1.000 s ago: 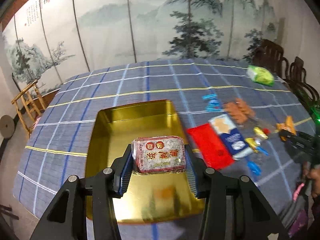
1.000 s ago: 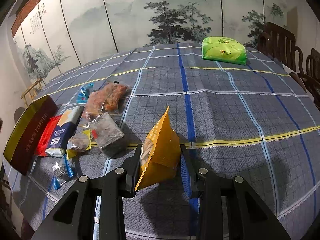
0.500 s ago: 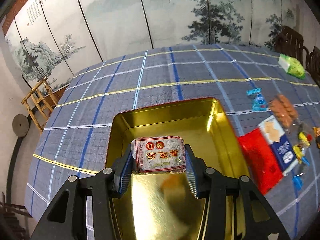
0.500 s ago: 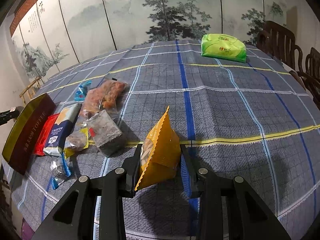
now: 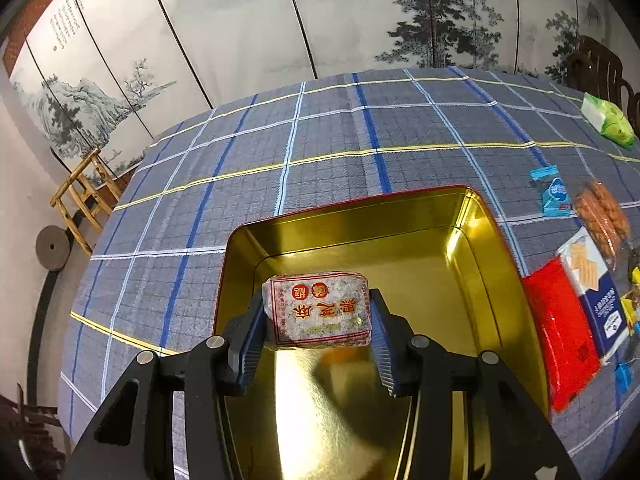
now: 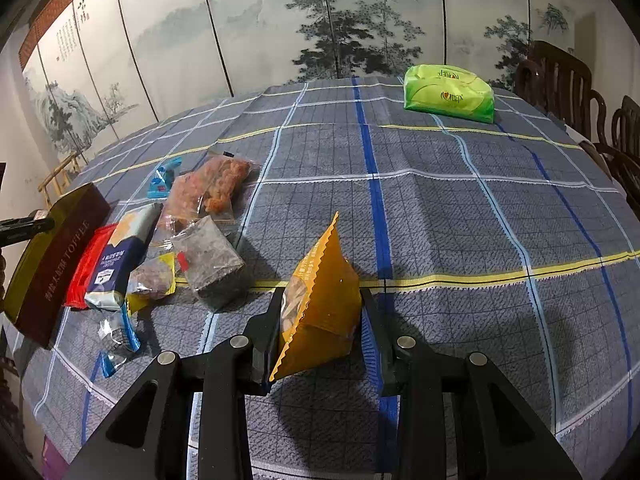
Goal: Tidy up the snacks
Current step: 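Carry the cake package over the gold tin and open the left gripper, then carry the yellow chip bag into the gold tin and open the right gripper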
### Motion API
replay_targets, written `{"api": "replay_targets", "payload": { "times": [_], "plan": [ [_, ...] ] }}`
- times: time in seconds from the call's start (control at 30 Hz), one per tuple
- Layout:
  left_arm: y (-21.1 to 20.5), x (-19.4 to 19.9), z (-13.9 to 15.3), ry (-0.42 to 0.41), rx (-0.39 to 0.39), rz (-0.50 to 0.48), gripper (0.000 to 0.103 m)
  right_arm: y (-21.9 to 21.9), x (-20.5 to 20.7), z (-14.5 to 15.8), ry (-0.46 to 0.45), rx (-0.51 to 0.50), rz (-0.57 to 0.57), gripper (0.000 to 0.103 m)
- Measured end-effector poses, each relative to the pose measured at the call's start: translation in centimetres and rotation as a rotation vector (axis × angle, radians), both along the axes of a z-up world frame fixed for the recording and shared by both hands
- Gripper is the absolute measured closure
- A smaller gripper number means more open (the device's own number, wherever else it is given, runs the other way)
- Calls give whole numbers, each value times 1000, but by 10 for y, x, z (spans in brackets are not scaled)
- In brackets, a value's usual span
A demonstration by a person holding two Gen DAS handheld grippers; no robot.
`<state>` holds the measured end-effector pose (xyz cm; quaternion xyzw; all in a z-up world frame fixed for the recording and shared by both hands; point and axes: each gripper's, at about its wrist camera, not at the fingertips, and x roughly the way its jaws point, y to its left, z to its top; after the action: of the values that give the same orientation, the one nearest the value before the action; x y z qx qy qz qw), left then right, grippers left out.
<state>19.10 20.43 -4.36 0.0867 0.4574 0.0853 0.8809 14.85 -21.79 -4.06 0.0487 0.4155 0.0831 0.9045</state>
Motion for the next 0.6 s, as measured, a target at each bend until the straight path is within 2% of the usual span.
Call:
{"api": "replay_targets", "payload": {
  "times": [0.27,0.3,0.33,0.5,0.6],
  "plan": [
    [2,4,1,-11,13,2,56,0,0,-2,3,0,0,68],
    [2,3,2,-17,17,-2,54,0,0,-2,4,-1,0,68],
    [1,3,4,-20,15,-7,47,0,0,-2,4,-1,0,68],
    [-3,-7,16,-66,18,-9,34,0,0,-1,5,-1,0,68],
    [-8,-20,26,-97,11,-7,32,-1,-1,-2,6,0,0,68]
  ]
}}
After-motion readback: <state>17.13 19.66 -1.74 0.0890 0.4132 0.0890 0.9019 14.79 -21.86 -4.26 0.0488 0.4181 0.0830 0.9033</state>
